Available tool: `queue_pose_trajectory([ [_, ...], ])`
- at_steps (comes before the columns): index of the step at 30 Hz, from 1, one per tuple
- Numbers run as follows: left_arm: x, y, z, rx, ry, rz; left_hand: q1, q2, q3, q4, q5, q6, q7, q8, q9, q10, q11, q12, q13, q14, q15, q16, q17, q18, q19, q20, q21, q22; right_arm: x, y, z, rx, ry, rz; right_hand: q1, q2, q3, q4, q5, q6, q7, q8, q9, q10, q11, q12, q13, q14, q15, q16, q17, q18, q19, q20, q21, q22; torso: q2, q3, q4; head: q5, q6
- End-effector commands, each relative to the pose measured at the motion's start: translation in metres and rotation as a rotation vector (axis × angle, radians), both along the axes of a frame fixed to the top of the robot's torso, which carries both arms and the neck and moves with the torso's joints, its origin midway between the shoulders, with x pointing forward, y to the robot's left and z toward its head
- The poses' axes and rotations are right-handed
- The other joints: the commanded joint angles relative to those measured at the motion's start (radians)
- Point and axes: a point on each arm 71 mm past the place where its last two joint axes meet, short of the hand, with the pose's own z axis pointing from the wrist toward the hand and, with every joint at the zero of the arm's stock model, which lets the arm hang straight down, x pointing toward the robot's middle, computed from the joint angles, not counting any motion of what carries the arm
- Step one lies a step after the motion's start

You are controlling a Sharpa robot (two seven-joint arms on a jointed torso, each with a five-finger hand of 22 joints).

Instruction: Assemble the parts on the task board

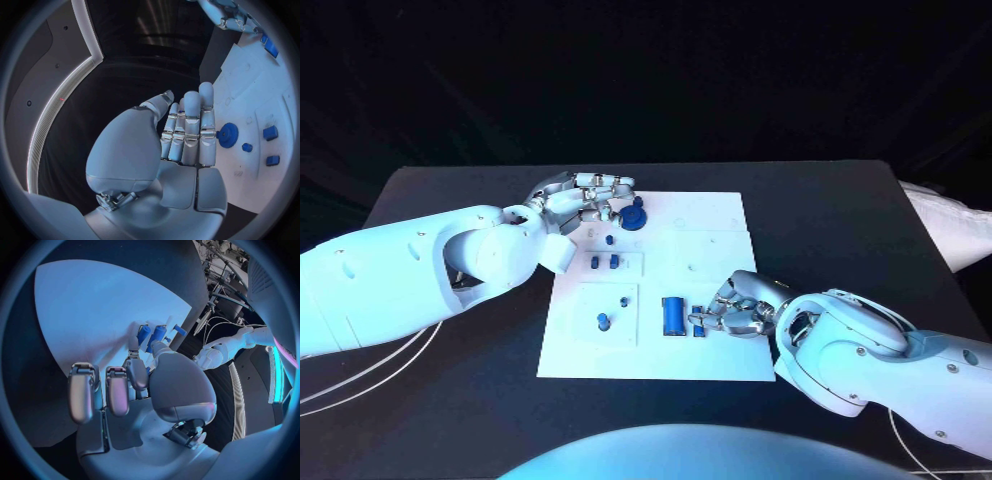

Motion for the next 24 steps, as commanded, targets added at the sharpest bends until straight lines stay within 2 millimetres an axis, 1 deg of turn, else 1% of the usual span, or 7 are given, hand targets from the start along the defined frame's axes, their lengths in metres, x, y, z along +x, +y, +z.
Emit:
queue_pose_trajectory([
  [1,-0.0009,-0.0026,0.001,-0.008,-0.006,-0.024,-0.003,0.01,-0.004,0.0,0.003,-0.004,0.0,0.006,-0.001,-0.005,-0.001,0.001,0.0,-0.006,-0.003,0.006,-0.001,0.01,-0.008,-0.001,-0.006,-0.001,-0.0021,-0.0011,0.0003,-0.015,-0.003,0.027,0.013,-0.009,-0.016,-0.007,-0.036,-0.002,0.006,0.002,0.003,0.004,-0.001,0.0,0.026,0.085,-0.008,0.005,0.165,-0.016,0.024,-0.008,0.006,0.061,0.0,0.0003,0.0,-0.001,0.001],
  [6,-0.0007,-0.0019,0.0008,-0.007,-0.005,-0.023,-0.003,0.01,-0.004,0.0,0.003,-0.004,0.0,0.006,-0.001,-0.005,-0.001,0.001,0.0,-0.006,-0.003,0.006,-0.001,0.01,-0.008,-0.001,-0.006,-0.001,-0.0045,-0.0057,0.0007,-0.023,0.002,0.034,0.044,-0.014,-0.044,-0.024,-0.094,-0.004,0.007,0.002,0.006,0.003,0.0,-0.002,0.029,0.085,-0.008,0.004,0.165,-0.016,0.024,-0.007,0.006,0.061,0.0,0.0008,-0.0018,0.0,0.001],
  [10,-0.0004,-0.0015,0.0007,-0.007,-0.005,-0.023,-0.003,0.01,-0.004,0.0,0.003,-0.004,0.0,0.006,-0.001,-0.005,-0.001,0.001,0.0,-0.006,-0.003,0.006,-0.001,0.01,-0.008,-0.001,-0.006,-0.001,-0.0058,-0.0081,0.0005,-0.03,0.007,0.038,0.066,-0.011,-0.061,-0.036,-0.126,-0.006,0.008,0.002,0.008,0.003,0.001,-0.005,0.03,0.084,-0.007,0.003,0.163,-0.016,0.023,-0.007,0.005,0.061,-0.001,0.0003,-0.0021,-0.002,0.003],
  [16,-0.0002,-0.0024,0.0004,-0.007,-0.004,-0.025,-0.003,0.01,-0.004,0.0,0.003,-0.004,0.0,0.006,-0.001,-0.005,-0.001,0.001,0.0,-0.006,-0.003,0.006,-0.001,0.01,-0.008,-0.001,-0.006,-0.001,-0.0057,-0.0106,-0.0008,-0.039,0.013,0.039,0.081,-0.006,-0.069,-0.044,-0.137,-0.006,0.008,0.002,0.01,0.003,0.001,-0.005,0.032,0.085,-0.007,0.004,0.165,-0.016,0.023,-0.007,0.005,0.062,0.0,-0.0002,0.0022,-0.009,0.005],
  [19,0.0,-0.0024,0.0003,-0.007,-0.004,-0.025,-0.003,0.01,-0.004,0.0,0.003,-0.004,0.0,0.006,-0.001,-0.005,-0.001,0.001,0.0,-0.006,-0.003,0.006,-0.001,0.01,-0.008,-0.001,-0.006,-0.001,-0.0049,-0.0106,-0.002,-0.044,0.017,0.041,0.088,-0.003,-0.072,-0.048,-0.139,-0.006,0.008,0.002,0.01,0.003,0.001,-0.005,0.032,0.085,-0.007,0.003,0.164,-0.016,0.023,-0.007,0.006,0.063,0.0,-0.0002,0.0015,-0.009,0.004],
  [22,0.0,-0.0029,0.0003,-0.007,-0.004,-0.026,-0.003,0.01,-0.004,0.0,0.003,-0.004,0.0,0.006,-0.001,-0.005,-0.001,0.001,0.0,-0.006,-0.003,0.006,-0.001,0.01,-0.008,-0.001,-0.006,-0.001,-0.0029,-0.0103,-0.0037,-0.05,0.017,0.041,0.099,0.005,-0.073,-0.053,-0.14,-0.006,0.008,0.003,0.011,0.004,0.0,-0.004,0.034,0.085,-0.007,0.003,0.165,-0.016,0.024,-0.007,0.006,0.063,0.001,-0.0007,0.0017,-0.009,0.006],
  [24,0.0,-0.0033,0.0003,-0.007,-0.004,-0.027,-0.003,0.01,-0.004,0.0,0.003,-0.004,0.0,0.006,-0.001,-0.005,-0.001,0.001,0.0,-0.006,-0.003,0.006,-0.001,0.01,-0.008,-0.001,-0.006,-0.001,-0.0006,-0.0098,-0.0055,-0.054,0.016,0.039,0.104,0.01,-0.073,-0.056,-0.14,-0.006,0.008,0.003,0.011,0.004,0.0,-0.002,0.035,0.085,-0.007,0.004,0.166,-0.016,0.024,-0.007,0.006,0.064,0.001,-0.0006,0.0021,-0.009,0.005],
])
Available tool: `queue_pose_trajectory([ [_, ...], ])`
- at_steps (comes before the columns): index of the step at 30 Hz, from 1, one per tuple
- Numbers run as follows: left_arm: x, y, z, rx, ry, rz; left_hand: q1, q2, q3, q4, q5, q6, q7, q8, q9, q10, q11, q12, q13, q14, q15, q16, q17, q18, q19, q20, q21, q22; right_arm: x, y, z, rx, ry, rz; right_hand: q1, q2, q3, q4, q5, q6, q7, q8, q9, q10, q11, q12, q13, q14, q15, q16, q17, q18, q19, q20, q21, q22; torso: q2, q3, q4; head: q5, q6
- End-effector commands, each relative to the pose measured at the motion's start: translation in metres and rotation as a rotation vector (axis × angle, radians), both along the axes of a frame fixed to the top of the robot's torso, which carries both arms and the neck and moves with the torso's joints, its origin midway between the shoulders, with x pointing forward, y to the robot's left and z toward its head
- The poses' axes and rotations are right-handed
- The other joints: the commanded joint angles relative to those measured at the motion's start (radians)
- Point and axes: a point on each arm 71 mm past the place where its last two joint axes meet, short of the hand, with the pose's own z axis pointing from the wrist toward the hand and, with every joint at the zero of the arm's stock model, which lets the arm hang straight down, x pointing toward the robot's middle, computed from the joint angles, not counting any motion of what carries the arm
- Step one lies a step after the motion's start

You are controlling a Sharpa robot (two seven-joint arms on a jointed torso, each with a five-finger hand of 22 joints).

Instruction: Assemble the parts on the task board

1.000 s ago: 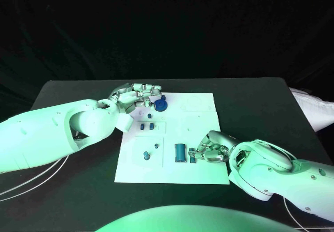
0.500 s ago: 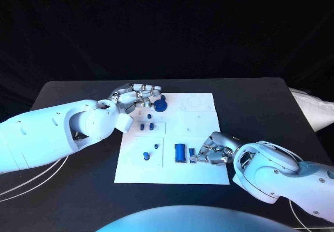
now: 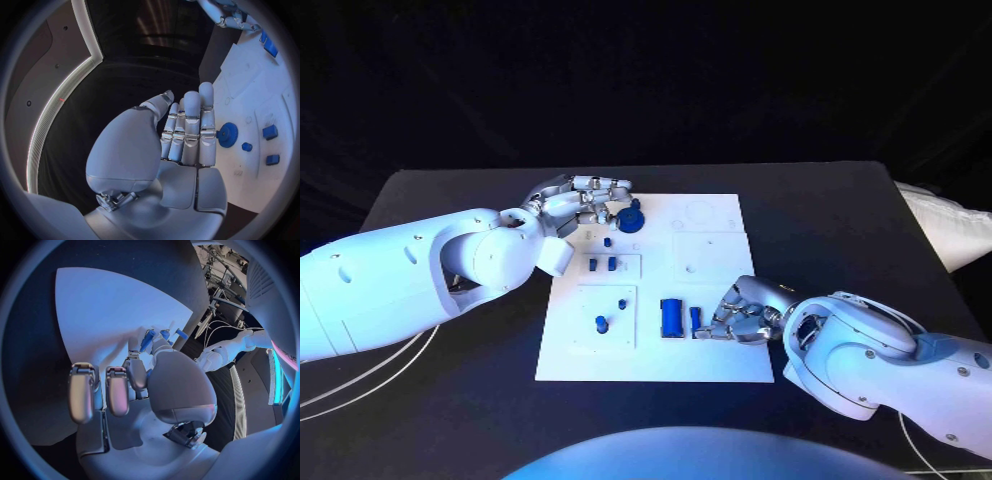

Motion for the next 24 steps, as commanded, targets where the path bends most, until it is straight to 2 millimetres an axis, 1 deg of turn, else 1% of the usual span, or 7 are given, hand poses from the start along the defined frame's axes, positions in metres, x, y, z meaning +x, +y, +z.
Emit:
queue_pose_trajectory([
  [1,-0.001,-0.003,0.001,-0.01,-0.006,-0.024,-0.003,0.01,-0.004,0.0,0.003,-0.004,0.0,0.006,-0.001,-0.005,-0.001,0.001,0.0,-0.006,-0.003,0.006,-0.001,0.01,-0.008,-0.001,-0.006,-0.001,0.003,0.002,-0.004,-0.021,0.0,0.024,0.017,0.006,-0.002,-0.007,-0.006,-0.002,0.005,0.003,0.001,0.005,0.0,-0.002,0.032,0.085,-0.007,0.005,0.167,-0.017,0.024,-0.007,0.007,0.065,0.001,-0.0003,0.0007,0.0,-0.001],
  [8,-0.001,-0.003,0.001,-0.009,-0.005,-0.024,-0.003,0.011,-0.005,-0.001,0.003,-0.006,0.0,0.008,-0.001,-0.008,0.0,0.004,0.0,-0.008,-0.003,0.007,-0.002,0.01,-0.009,-0.001,-0.007,-0.002,0.007,0.005,-0.008,-0.024,0.0,0.02,0.023,0.016,-0.003,-0.008,-0.005,-0.002,0.004,0.004,0.002,0.006,-0.001,-0.001,0.033,0.085,-0.007,0.006,0.168,-0.017,0.025,-0.007,0.007,0.066,0.002,0.0011,0.0033,0.004,-0.002],
  [12,0.0,-0.003,0.0,-0.009,-0.005,-0.021,-0.003,0.011,-0.005,-0.001,0.003,-0.006,0.0,0.008,-0.001,-0.008,0.0,0.004,0.0,-0.008,-0.003,0.007,-0.002,0.01,-0.009,-0.001,-0.007,-0.002,0.005,0.005,-0.006,-0.001,-0.009,0.016,0.021,0.016,-0.006,-0.008,-0.004,-0.003,0.005,0.003,0.002,0.005,0.0,-0.003,0.032,0.085,-0.007,0.005,0.166,-0.016,0.024,-0.007,0.006,0.064,0.001,0.0014,0.0011,0.005,-0.001],
  [14,0.0,-0.002,0.0,-0.008,-0.005,-0.02,-0.003,0.011,-0.005,-0.001,0.003,-0.006,0.0,0.008,-0.001,-0.008,0.0,0.004,0.0,-0.008,-0.003,0.007,-0.002,0.01,-0.009,-0.001,-0.007,-0.002,0.005,0.004,-0.003,0.041,-0.009,0.006,0.017,0.016,-0.015,-0.004,0.008,-0.007,0.007,0.001,0.001,0.002,0.001,-0.012,0.028,0.084,-0.006,0.003,0.163,-0.016,0.023,-0.007,0.005,0.062,0.001,0.0016,0.001,0.004,0.0],
  [18,0.0,-0.002,-0.001,-0.01,-0.007,-0.013,-0.004,0.012,-0.006,0.0,0.003,-0.006,0.0,0.008,-0.001,-0.008,0.0,0.004,0.0,-0.009,-0.003,0.007,-0.003,0.01,-0.009,-0.001,-0.007,-0.002,0.007,0.001,0.005,0.168,-0.001,-0.002,0.015,0.014,-0.035,0.0,0.043,-0.024,0.014,-0.009,-0.002,-0.017,0.008,-0.058,0.006,0.081,-0.001,-0.008,0.148,-0.011,0.012,-0.005,-0.01,0.039,-0.002,-0.0001,0.0006,-0.002,0.007],
  [22,0.0,0.001,-0.006,-0.022,-0.005,0.012,-0.017,0.009,-0.016,0.005,0.002,-0.008,0.001,0.011,-0.001,-0.012,0.001,0.01,-0.001,-0.013,0.0,0.007,-0.006,0.009,-0.012,0.001,-0.011,-0.004,0.022,-0.005,0.018,0.373,0.008,-0.02,0.05,0.025,-0.047,-0.012,0.052,-0.097,0.045,-0.054,-0.019,-0.099,0.033,-0.255,-0.098,0.06,0.018,-0.067,0.068,0.01,-0.036,0.01,-0.081,-0.064,-0.011,-0.0039,0.0007,-0.01,0.021],
  [24,0.001,0.002,-0.01,-0.031,-0.005,0.031,-0.029,0.006,-0.03,0.011,0.001,-0.012,0.001,0.014,-0.001,-0.016,0.001,0.016,0.0,-0.03,0.003,-0.001,-0.013,0.009,-0.023,0.004,-0.022,-0.01,0.034,-0.01,0.024,0.486,0.005,-0.047,0.083,0.031,-0.049,-0.029,0.056,-0.126,0.058,-0.076,-0.028,-0.137,0.045,-0.346,-0.152,0.048,0.028,-0.105,0.021,0.022,-0.062,0.02,-0.123,-0.12,-0.02,-0.008,-0.0016,-0.014,0.034],
])
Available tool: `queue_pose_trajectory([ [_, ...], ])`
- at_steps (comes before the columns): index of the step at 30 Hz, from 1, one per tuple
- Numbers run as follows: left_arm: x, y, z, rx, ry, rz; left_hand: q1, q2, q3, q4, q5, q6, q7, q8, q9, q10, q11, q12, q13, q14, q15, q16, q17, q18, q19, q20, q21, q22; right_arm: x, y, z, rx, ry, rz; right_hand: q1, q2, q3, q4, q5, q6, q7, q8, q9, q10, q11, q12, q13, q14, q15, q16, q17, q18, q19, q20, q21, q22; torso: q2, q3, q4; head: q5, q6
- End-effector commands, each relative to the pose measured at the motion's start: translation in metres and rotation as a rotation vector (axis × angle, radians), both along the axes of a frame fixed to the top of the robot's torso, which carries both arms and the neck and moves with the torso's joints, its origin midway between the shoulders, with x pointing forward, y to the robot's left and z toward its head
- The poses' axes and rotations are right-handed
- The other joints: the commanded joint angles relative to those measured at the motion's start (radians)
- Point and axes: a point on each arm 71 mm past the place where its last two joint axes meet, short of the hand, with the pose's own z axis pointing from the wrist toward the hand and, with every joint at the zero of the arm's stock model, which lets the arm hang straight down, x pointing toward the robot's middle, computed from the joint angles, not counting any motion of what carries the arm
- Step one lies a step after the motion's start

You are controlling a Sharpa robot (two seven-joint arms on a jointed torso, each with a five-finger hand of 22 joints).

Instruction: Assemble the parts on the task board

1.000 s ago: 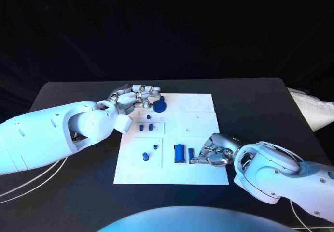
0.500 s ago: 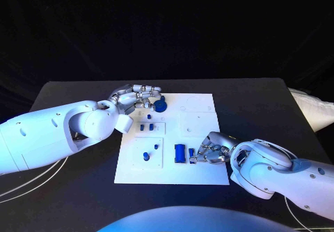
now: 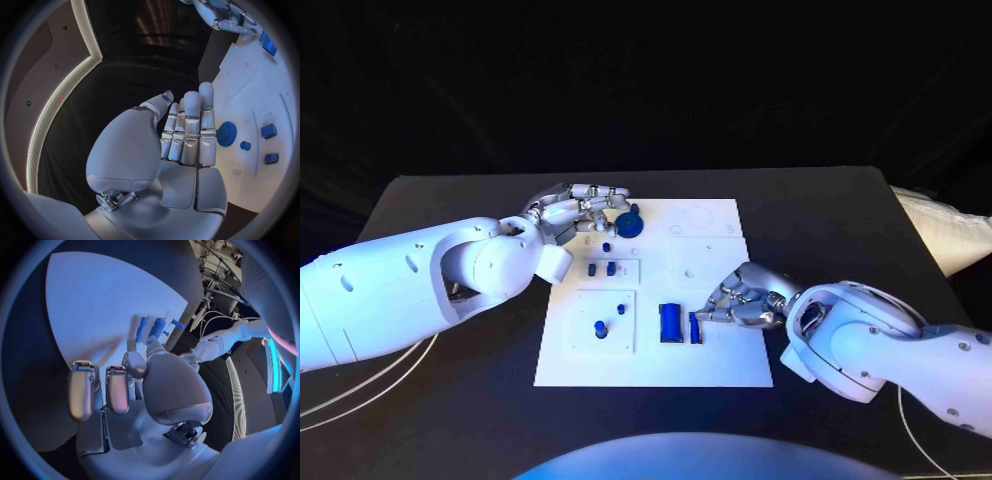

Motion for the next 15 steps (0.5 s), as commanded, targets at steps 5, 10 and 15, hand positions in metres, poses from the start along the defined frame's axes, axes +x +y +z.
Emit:
queue_pose_trajectory([
  [5,0.006,0.006,-0.006,-0.053,-0.029,0.081,-0.031,-0.006,-0.053,0.013,0.001,-0.022,-0.001,0.013,-0.002,-0.021,0.003,0.025,-0.001,-0.1,0.009,-0.093,-0.056,0.01,-0.082,0.012,-0.079,-0.051,0.045,-0.018,0.018,0.547,0.018,-0.133,0.087,0.019,0.014,-0.052,0.004,-0.069,0.034,-0.044,-0.028,-0.172,0.03,-0.385,-0.243,-0.035,0.026,-0.267,-0.246,0.08,-0.159,0.024,-0.272,-0.345,-0.036,-0.018,-0.0052,-0.014,0.047],
  [10,0.016,0.016,-0.011,-0.07,-0.055,0.183,-0.03,0.008,-0.075,0.03,0.002,-0.03,-0.007,0.018,-0.003,-0.017,0.01,0.016,-0.015,-0.197,0.039,-0.357,-0.187,0.005,-0.216,0.044,-0.239,-0.18,0.082,-0.032,0.016,0.743,0.019,-0.24,0.148,0.034,0.043,-0.066,-0.008,-0.118,0.076,-0.047,-0.063,-0.27,0.075,-0.613,-0.483,-0.228,0.071,-0.785,-0.674,0.121,-0.334,0.064,-0.65,-0.7,-0.051,-0.0206,-0.0105,-0.017,0.102],
  [15,0.026,0.023,-0.016,-0.067,-0.083,0.269,-0.022,0.015,-0.097,0.039,0.003,-0.046,-0.007,-0.002,-0.005,-0.043,0.032,-0.037,-0.019,-0.241,0.086,-0.568,-0.281,0.002,-0.327,0.096,-0.376,-0.315,0.109,-0.038,0.01,0.859,0.016,-0.293,0.193,0.028,0.084,-0.08,-0.017,-0.151,0.097,-0.049,-0.112,-0.312,0.125,-0.77,-0.712,-0.401,0.142,-1.094,-0.854,0.11,-0.46,0.128,-0.913,-0.87,-0.065,-0.0197,-0.0172,-0.016,0.14],
])
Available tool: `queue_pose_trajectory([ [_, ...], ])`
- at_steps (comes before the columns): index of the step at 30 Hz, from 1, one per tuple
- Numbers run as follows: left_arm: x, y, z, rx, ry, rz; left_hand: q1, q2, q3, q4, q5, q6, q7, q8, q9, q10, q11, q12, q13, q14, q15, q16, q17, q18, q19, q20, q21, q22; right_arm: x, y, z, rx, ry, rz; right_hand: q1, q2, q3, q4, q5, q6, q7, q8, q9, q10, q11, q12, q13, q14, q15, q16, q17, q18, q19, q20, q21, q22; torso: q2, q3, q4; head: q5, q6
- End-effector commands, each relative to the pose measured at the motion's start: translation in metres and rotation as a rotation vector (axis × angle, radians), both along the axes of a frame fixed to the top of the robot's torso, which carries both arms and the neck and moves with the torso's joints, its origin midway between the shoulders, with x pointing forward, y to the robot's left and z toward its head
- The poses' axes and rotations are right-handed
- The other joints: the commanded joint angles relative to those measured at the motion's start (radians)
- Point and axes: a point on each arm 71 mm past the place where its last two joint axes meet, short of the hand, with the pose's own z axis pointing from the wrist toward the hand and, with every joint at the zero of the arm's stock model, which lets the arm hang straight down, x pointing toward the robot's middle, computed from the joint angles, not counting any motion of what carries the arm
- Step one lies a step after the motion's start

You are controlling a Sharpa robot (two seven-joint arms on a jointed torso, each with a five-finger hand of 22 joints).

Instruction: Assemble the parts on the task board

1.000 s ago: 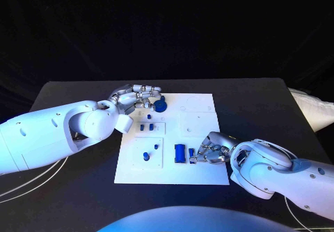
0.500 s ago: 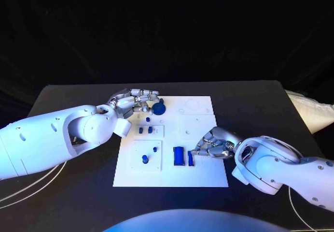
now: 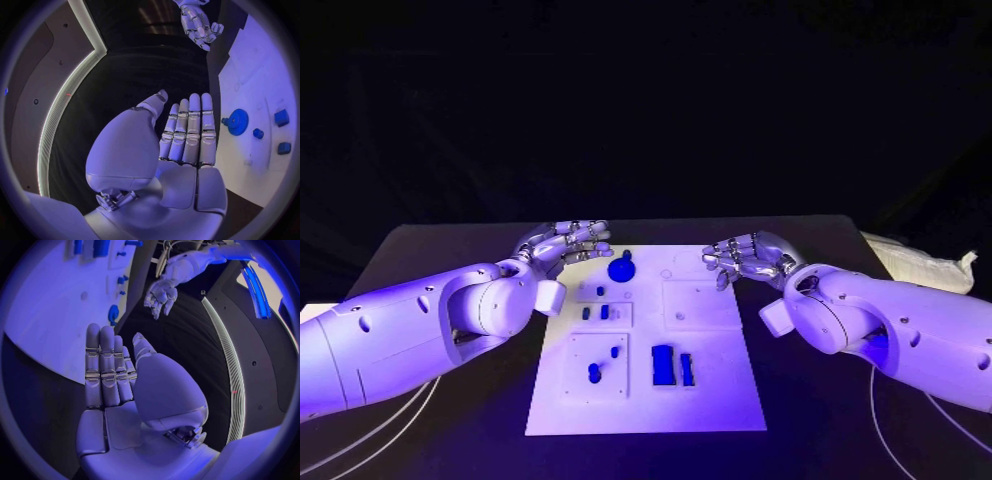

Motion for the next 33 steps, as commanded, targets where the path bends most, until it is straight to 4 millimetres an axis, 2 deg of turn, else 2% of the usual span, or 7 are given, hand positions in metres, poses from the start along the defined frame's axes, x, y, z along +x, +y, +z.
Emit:
queue_pose_trajectory([
  [1,0.008,0.007,0.001,-0.026,-0.059,0.129,0.011,0.015,-0.018,0.0,0.003,-0.011,-0.001,-0.015,-0.002,-0.015,0.018,-0.031,-0.001,-0.023,0.024,-0.104,-0.048,0.005,-0.058,0.029,-0.05,-0.073,0.015,-0.003,0.0,0.261,-0.011,-0.05,0.019,-0.001,0.023,-0.01,-0.007,-0.022,0.008,-0.005,-0.029,-0.018,0.029,-0.064,-0.106,-0.107,0.046,-0.155,-0.099,-0.01,-0.072,0.041,-0.134,-0.086,-0.021,-0.0007,-0.0053,0.0,0.033],
  [7,0.013,0.008,-0.004,-0.007,-0.095,0.206,0.031,0.038,-0.05,-0.003,0.005,0.015,0.004,-0.027,-0.001,0.003,0.019,-0.067,-0.002,0.015,0.033,-0.232,-0.116,0.014,-0.073,0.05,-0.051,-0.191,0.034,-0.005,-0.006,0.316,-0.024,-0.076,-0.007,-0.003,0.074,-0.058,-0.007,-0.015,0.008,-0.004,-0.11,0.014,0.042,-0.094,-0.342,-0.055,0.064,-0.319,-0.29,0.006,-0.006,0.078,-0.306,-0.225,-0.031,0.0046,-0.0033,0.003,0.056],
  [8,0.011,0.004,-0.007,-0.001,-0.039,0.113,-0.387,0.118,-0.116,-0.065,-0.037,-0.282,-0.052,-0.061,-0.067,-0.317,-0.028,-0.105,-0.064,-0.28,-0.008,-0.297,-0.153,-0.051,-0.329,-0.028,-0.114,-0.332,0.03,-0.006,-0.009,0.174,-0.004,-0.091,-0.434,-0.013,-0.008,-0.141,-0.058,-0.297,-0.047,-0.066,-0.152,-0.306,-0.004,-0.159,-0.394,-0.384,0.031,-0.348,-0.349,-0.053,-0.315,0.013,-0.365,-0.275,-0.022,0.001,-0.0038,0.002,0.044],
  [11,0.01,0.003,-0.007,0.006,-0.041,0.118,-0.465,0.118,-0.132,-0.065,-0.04,-0.334,-0.064,-0.07,-0.067,-0.372,-0.037,-0.116,-0.064,-0.332,-0.015,-0.318,-0.164,-0.051,-0.373,-0.041,-0.114,-0.366,0.029,-0.005,-0.008,0.179,-0.01,-0.098,-0.527,-0.013,-0.008,-0.141,-0.07,-0.349,-0.058,-0.066,-0.167,-0.364,-0.014,-0.159,-0.423,-0.44,-0.045,-0.363,-0.375,-0.053,-0.363,0.0,-0.388,-0.295,-0.028,0.0024,-0.0006,0.002,0.048],
  [19,-0.001,-0.008,-0.009,0.073,-0.074,0.172,-0.724,0.118,-0.176,-0.065,-0.123,-0.516,-0.099,-0.149,-0.067,-0.566,-0.066,-0.204,-0.064,-0.512,-0.103,-0.362,-0.249,-0.073,-0.528,-0.088,-0.114,-0.456,0.017,0.008,-0.004,0.227,-0.061,-0.175,-0.793,-0.013,-0.008,-0.141,-0.103,-0.521,-0.092,-0.066,-0.263,-0.559,-0.109,-0.159,-0.462,-0.64,-0.045,-0.438,-0.416,-0.081,-0.551,-0.04,-0.429,-0.33,-0.09,0.017,0.0314,0.002,0.092],
  [20,-0.003,-0.01,-0.009,0.085,-0.081,0.182,-0.749,0.118,-0.18,-0.065,-0.123,-0.533,-0.103,-0.149,-0.067,-0.585,-0.138,-0.204,-0.064,-0.53,-0.103,-0.366,-0.249,-0.079,-0.544,-0.093,-0.114,-0.465,0.014,0.01,-0.003,0.235,-0.07,-0.189,-0.819,-0.013,-0.008,-0.141,-0.107,-0.538,-0.096,-0.066,-0.263,-0.578,-0.109,-0.159,-0.466,-0.659,-0.045,-0.438,-0.42,-0.082,-0.569,-0.043,-0.433,-0.333,-0.096,0.0186,0.0349,0.002,0.097],
  [33,-0.029,-0.031,-0.007,0.211,-0.171,0.292,-1.009,0.118,-0.285,-0.065,-0.123,-0.715,-0.187,-0.149,-0.067,-0.78,-0.138,-0.204,-0.064,-0.71,-0.103,-0.47,-0.249,-0.171,-0.699,-0.204,-0.114,-0.555,-0.013,0.029,0.003,0.272,-0.135,-0.323,-1.089,-0.013,-0.008,-0.141,-0.185,-0.712,-0.179,-0.066,-0.263,-0.775,-0.109,-0.159,-0.557,-0.862,-0.045,-0.438,-0.518,-0.178,-0.758,-0.138,-0.53,-0.415,-0.116,0.0232,0.045,0.002,0.111],
])
